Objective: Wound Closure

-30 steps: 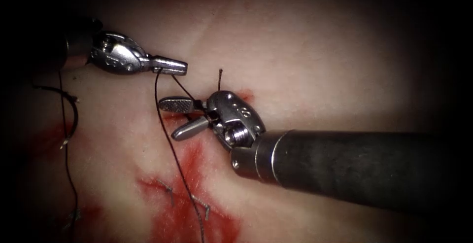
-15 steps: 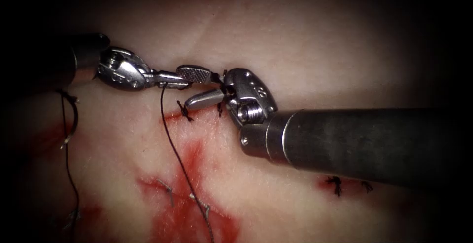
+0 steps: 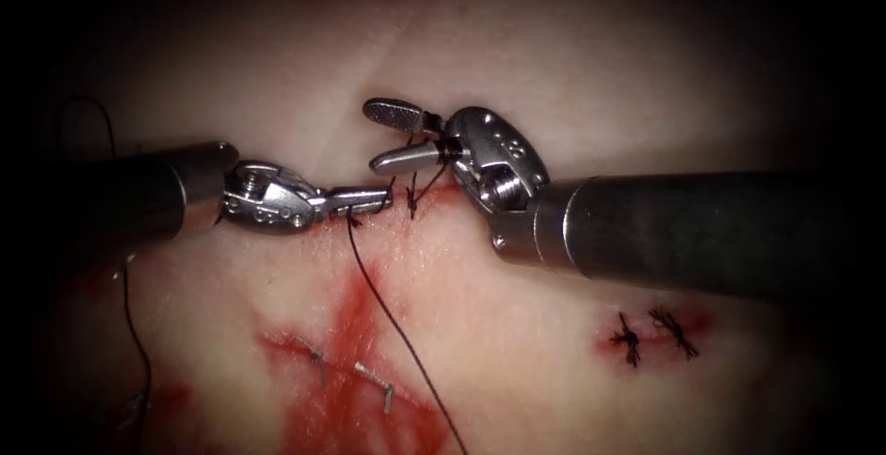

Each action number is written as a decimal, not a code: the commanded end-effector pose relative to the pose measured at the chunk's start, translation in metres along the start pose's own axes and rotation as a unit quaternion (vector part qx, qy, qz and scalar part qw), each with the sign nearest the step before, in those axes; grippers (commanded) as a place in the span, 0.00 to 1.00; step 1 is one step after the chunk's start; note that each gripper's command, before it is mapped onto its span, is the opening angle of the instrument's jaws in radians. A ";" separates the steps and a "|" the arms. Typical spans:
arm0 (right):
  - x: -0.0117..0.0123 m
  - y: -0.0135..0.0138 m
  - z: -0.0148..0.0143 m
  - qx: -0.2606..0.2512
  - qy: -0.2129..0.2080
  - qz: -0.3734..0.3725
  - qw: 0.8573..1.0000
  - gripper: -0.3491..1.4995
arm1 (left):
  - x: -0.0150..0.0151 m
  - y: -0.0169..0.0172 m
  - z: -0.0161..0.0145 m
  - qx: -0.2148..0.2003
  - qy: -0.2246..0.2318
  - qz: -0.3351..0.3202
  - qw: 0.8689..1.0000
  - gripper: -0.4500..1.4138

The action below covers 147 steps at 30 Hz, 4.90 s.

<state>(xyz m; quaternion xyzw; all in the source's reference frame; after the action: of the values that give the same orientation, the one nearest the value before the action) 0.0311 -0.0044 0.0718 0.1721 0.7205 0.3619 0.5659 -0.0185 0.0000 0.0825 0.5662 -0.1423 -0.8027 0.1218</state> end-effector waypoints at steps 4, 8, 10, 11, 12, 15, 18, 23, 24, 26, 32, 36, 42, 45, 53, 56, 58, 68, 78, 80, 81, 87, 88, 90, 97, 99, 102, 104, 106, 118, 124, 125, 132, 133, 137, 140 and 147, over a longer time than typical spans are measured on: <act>-0.0026 0.0001 -0.0003 -0.040 -0.037 0.029 0.998 0.51 | -0.0008 0.0000 0.0014 0.013 -0.015 -0.008 1.000 0.00; -0.0038 0.0002 -0.0007 -0.092 -0.083 0.063 0.990 0.46 | -0.0011 0.0001 0.0016 0.032 -0.047 -0.021 0.998 0.00; -0.0042 0.0003 -0.0008 -0.114 -0.098 0.069 0.986 0.46 | -0.0013 0.0006 0.0018 0.041 -0.062 -0.024 0.997 0.00; -0.0044 0.0003 -0.0008 -0.126 -0.103 0.078 0.984 0.46 | -0.0013 0.0008 0.0019 0.045 -0.068 -0.027 0.996 0.00; -0.0046 0.0004 -0.0009 -0.140 -0.102 0.089 0.981 0.47 | -0.0014 0.0011 0.0021 0.049 -0.074 -0.030 0.996 0.00; -0.0051 0.0007 -0.0010 -0.171 -0.097 0.090 0.976 0.50 | -0.0017 0.0020 0.0026 0.062 -0.091 -0.038 0.993 0.00; -0.0054 0.0012 -0.0012 -0.199 -0.108 0.083 0.970 0.54 | -0.0021 0.0026 0.0030 0.064 -0.101 -0.043 0.992 0.00; -0.0055 0.0018 -0.0013 -0.228 -0.105 0.078 0.965 0.64 | -0.0023 0.0025 0.0030 0.068 -0.107 -0.047 0.991 0.00; -0.0055 0.0019 -0.0013 -0.237 -0.104 0.080 0.963 0.64 | -0.0022 0.0025 0.0030 0.069 -0.109 -0.047 0.991 0.00; -0.0054 0.0022 -0.0014 -0.252 -0.105 0.081 0.959 0.69 | -0.0022 0.0026 0.0030 0.069 -0.109 -0.047 0.990 0.00; -0.0063 0.0033 -0.0017 -0.321 -0.119 0.101 0.934 0.76 | -0.0018 0.0025 0.0030 0.072 -0.114 -0.051 0.990 0.00; -0.0072 0.0045 -0.0021 -0.340 -0.128 0.119 0.924 0.78 | -0.0016 0.0021 0.0031 0.073 -0.115 -0.057 0.989 0.00; -0.0080 0.0057 -0.0025 -0.346 -0.131 0.126 0.920 0.81 | -0.0015 0.0022 0.0033 0.070 -0.112 -0.057 0.990 0.00; -0.0080 0.0058 -0.0025 -0.347 -0.130 0.126 0.920 0.82 | -0.0014 0.0022 0.0034 0.067 -0.111 -0.058 0.990 0.00; -0.0085 0.0056 -0.0024 -0.338 -0.134 0.135 0.921 0.83 | -0.0012 0.0024 0.0035 0.062 -0.109 -0.058 0.990 0.00; -0.0086 0.0055 -0.0022 -0.336 -0.135 0.142 0.921 0.82 | -0.0012 0.0023 0.0035 0.062 -0.108 -0.058 0.991 0.00; -0.0087 0.0054 -0.0021 -0.333 -0.137 0.146 0.921 0.82 | -0.0012 0.0024 0.0035 0.062 -0.108 -0.058 0.991 0.00; -0.0089 0.0052 -0.0022 -0.330 -0.145 0.150 0.921 0.79 | -0.0012 0.0024 0.0035 0.057 -0.109 -0.058 0.991 0.00; -0.0094 0.0054 -0.0026 -0.334 -0.150 0.157 0.917 0.78 | -0.0012 0.0023 0.0036 0.056 -0.107 -0.058 0.991 0.00; -0.0096 0.0054 -0.0025 -0.333 -0.152 0.158 0.917 0.77 | -0.0012 0.0023 0.0036 0.056 -0.108 -0.058 0.991 0.00; -0.0095 0.0054 -0.0024 -0.332 -0.152 0.158 0.917 0.76 | -0.0012 0.0023 0.0036 0.055 -0.108 -0.055 0.991 0.00; -0.0093 0.0052 -0.0024 -0.331 -0.152 0.163 0.917 0.23 | -0.0012 0.0024 0.0036 0.055 -0.109 -0.055 0.991 0.00; -0.0094 0.0052 -0.0024 -0.330 -0.152 0.163 0.917 0.00 | -0.0012 0.0024 0.0036 0.055 -0.109 -0.055 0.991 0.00; -0.0093 0.0051 -0.0024 -0.339 -0.152 0.161 0.914 0.00 | -0.0012 0.0025 0.0035 0.055 -0.108 -0.055 0.991 0.00; -0.0085 0.0051 -0.0025 -0.346 -0.139 0.162 0.913 0.00 | -0.0013 0.0025 0.0031 0.053 -0.106 -0.054 0.991 0.00; -0.0084 0.0047 -0.0025 -0.344 -0.138 0.161 0.915 0.00 | -0.0013 0.0023 0.0028 0.050 -0.105 -0.055 0.992 0.00; -0.0084 0.0039 -0.0025 -0.332 -0.140 0.153 0.920 0.00 | -0.0012 0.0016 0.0022 0.048 -0.102 -0.059 0.992 0.00; -0.0084 0.0035 -0.0024 -0.326 -0.141 0.141 0.924 0.00 | -0.0011 0.0005 0.0013 0.048 -0.106 -0.058 0.992 0.00; -0.0083 0.0031 -0.0023 -0.314 -0.138 0.132 0.930 0.00 | -0.0010 -0.0011 0.0001 0.050 -0.113 -0.062 0.990 0.00; -0.0095 0.0003 -0.0037 -0.260 -0.123 0.055 0.956 0.00 | -0.0031 -0.0116 -0.0047 0.060 -0.161 -0.082 0.982 0.00; -0.0101 0.0003 -0.0042 -0.253 -0.123 0.030 0.959 0.00 | -0.0050 -0.0147 -0.0045 0.062 -0.173 -0.079 0.980 0.00; -0.0102 0.0003 -0.0044 -0.252 -0.124 0.027 0.959 0.00 | -0.0053 -0.0152 -0.0046 0.062 -0.174 -0.080 0.979 0.00; -0.0102 -0.0004 -0.0055 -0.240 -0.117 0.020 0.963 0.00 | -0.0079 -0.0208 -0.0055 0.062 -0.188 -0.085 0.977 0.00; -0.0102 -0.0005 -0.0056 -0.239 -0.116 0.020 0.964 0.00 | -0.0081 -0.0214 -0.0057 0.062 -0.188 -0.088 0.976 0.00; -0.0104 -0.0010 -0.0056 -0.232 -0.112 0.015 0.966 0.00 | -0.0090 -0.0241 -0.0061 0.065 -0.188 -0.096 0.975 0.00; -0.0106 -0.0015 -0.0056 -0.226 -0.115 0.009 0.967 0.00 | -0.0095 -0.0255 -0.0062 0.073 -0.187 -0.101 0.974 0.00; -0.0108 -0.0036 -0.0060 -0.213 -0.117 0.001 0.970 0.00 | -0.0107 -0.0289 -0.0060 0.092 -0.187 -0.111 0.972 0.00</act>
<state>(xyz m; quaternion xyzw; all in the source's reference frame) 0.0286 -0.0153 0.0767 0.0870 0.5567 0.4817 0.6712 -0.0098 0.0298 0.0789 0.4269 -0.1717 -0.8864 -0.0500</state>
